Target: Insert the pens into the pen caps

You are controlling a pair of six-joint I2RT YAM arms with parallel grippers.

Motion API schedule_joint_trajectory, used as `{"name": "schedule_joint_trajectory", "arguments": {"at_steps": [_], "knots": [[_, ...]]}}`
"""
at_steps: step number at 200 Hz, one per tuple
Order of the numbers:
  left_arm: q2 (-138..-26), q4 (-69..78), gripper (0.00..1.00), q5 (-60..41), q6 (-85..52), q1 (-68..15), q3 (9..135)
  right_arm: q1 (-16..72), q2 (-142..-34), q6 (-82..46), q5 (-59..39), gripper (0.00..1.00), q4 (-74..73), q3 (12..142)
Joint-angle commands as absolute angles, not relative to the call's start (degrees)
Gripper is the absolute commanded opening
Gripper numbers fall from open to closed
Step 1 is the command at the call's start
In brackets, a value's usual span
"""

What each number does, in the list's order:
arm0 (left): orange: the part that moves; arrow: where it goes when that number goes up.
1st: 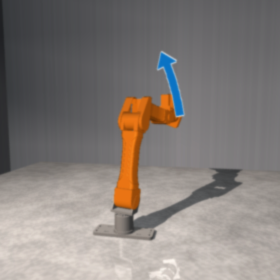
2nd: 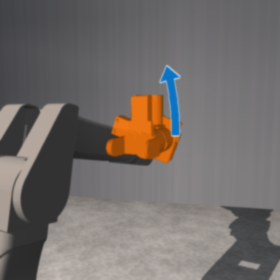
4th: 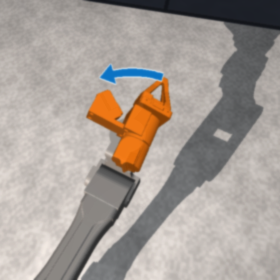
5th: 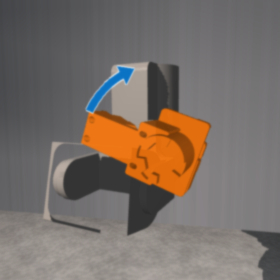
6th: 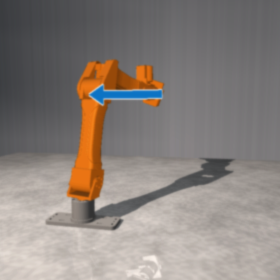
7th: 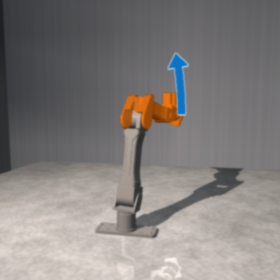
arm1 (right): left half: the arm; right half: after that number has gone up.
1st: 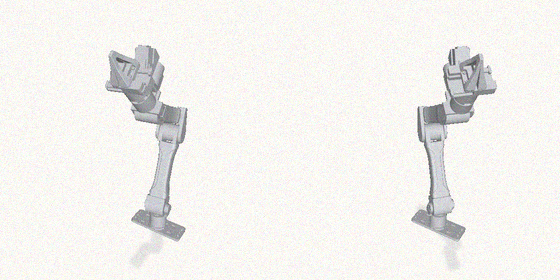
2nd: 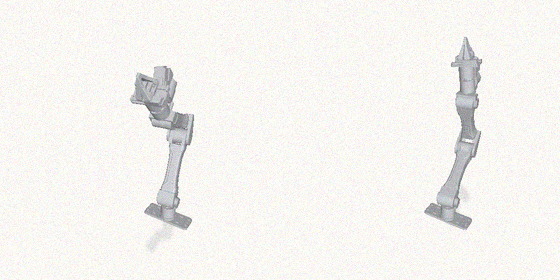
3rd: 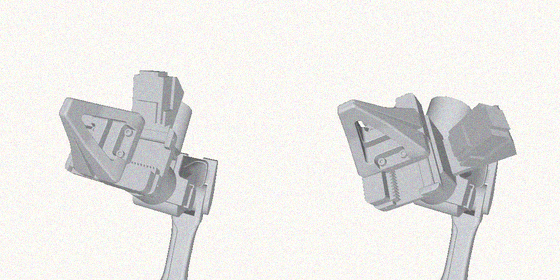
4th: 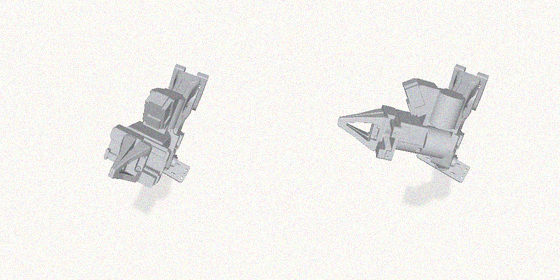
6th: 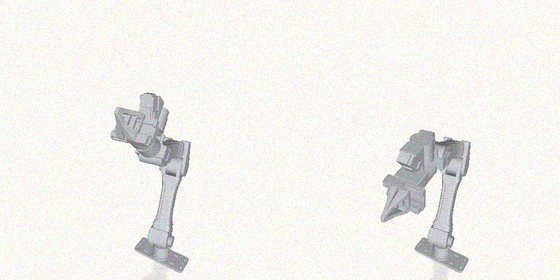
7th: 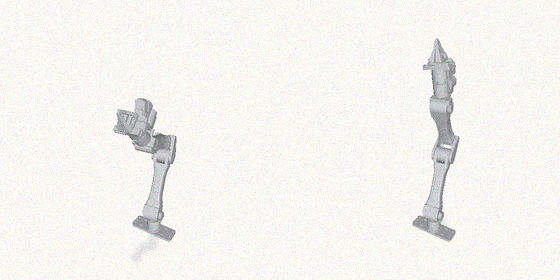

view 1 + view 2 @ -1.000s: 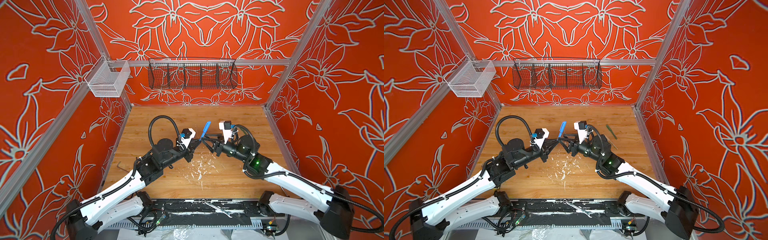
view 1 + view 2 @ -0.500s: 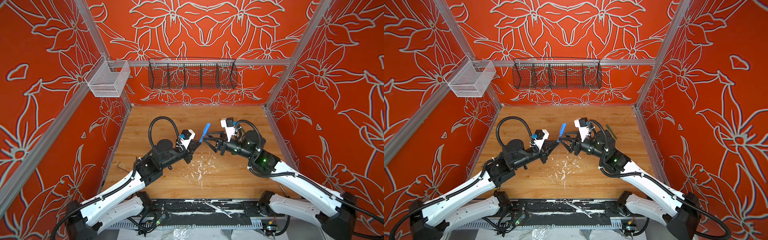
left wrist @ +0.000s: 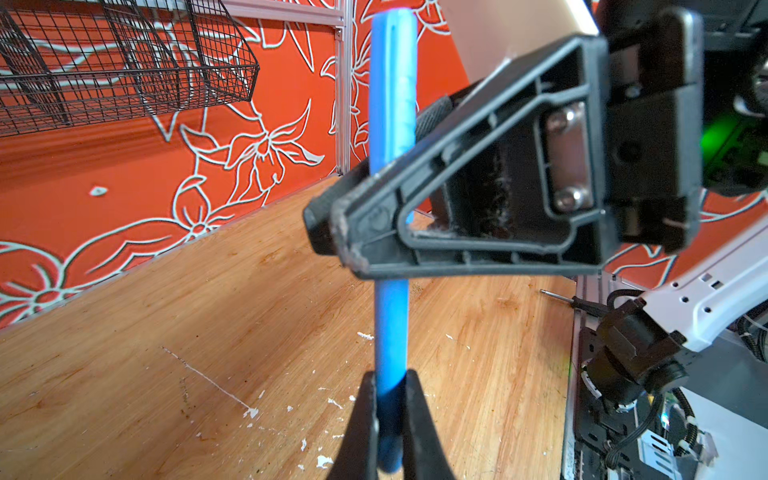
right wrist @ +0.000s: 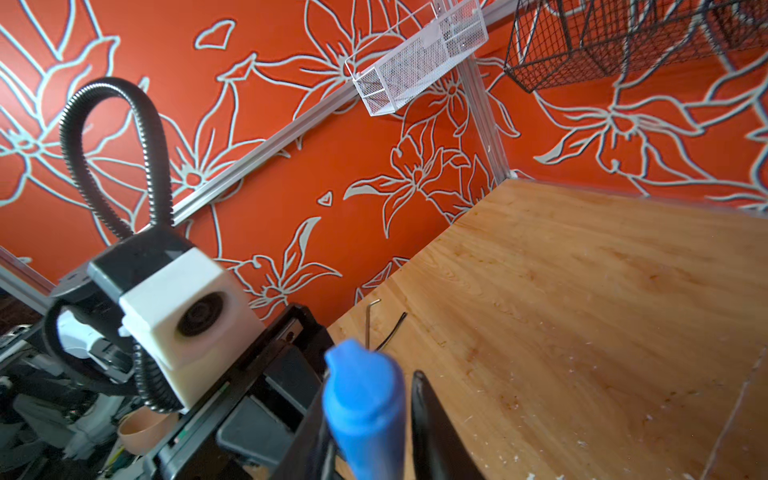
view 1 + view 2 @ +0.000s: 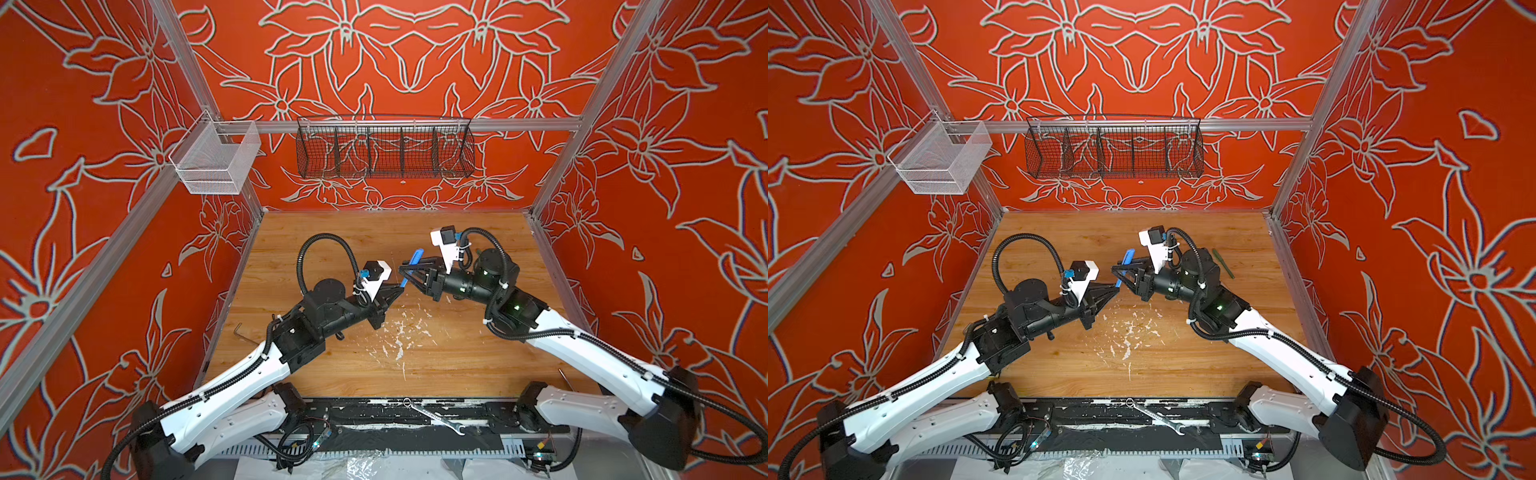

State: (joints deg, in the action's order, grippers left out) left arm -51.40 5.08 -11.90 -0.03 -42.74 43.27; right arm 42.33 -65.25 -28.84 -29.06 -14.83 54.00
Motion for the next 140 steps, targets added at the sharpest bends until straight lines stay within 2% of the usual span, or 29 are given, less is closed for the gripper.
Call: {"name": "schedule_joint_trajectory", "arguments": {"at_steps": [1,31,60,68,83,89,115,140], "knots": [[-51.41,5.70,0.00,-12.55,-0.35,-42.46,43.42,42.09,-65.94,-29.53,-31.20,0.18,-15.34,56.13],[-52.02,5.91,0.00,-12.95,-0.71,-42.32,44.33,42.10,-66.80,-29.23,-30.99,0.00,-11.68,57.96],[-53.07,3.47,0.00,-12.49,-1.29,-42.21,46.51,42.03,-67.15,-29.08,-30.08,0.00,-7.47,60.22],[-53.26,2.10,0.13,-12.24,-1.38,-42.11,47.13,41.95,-67.09,-28.84,-29.58,0.00,-5.70,60.88],[-53.09,-0.43,0.49,-12.56,-1.88,-41.47,47.85,41.37,-67.15,-27.98,-27.57,0.00,-0.53,62.86],[-52.92,-1.71,0.57,-12.90,-2.21,-41.04,48.14,41.02,-67.16,-27.57,-26.93,0.00,2.00,63.54],[-52.13,-6.25,0.69,-17.72,-3.13,-37.83,48.91,38.36,-67.73,-28.21,-28.92,0.00,5.60,64.47],[-52.50,-6.57,0.70,-25.84,-3.69,-35.00,48.79,37.32,-68.52,-29.92,-32.50,0.00,4.48,64.29]]}}
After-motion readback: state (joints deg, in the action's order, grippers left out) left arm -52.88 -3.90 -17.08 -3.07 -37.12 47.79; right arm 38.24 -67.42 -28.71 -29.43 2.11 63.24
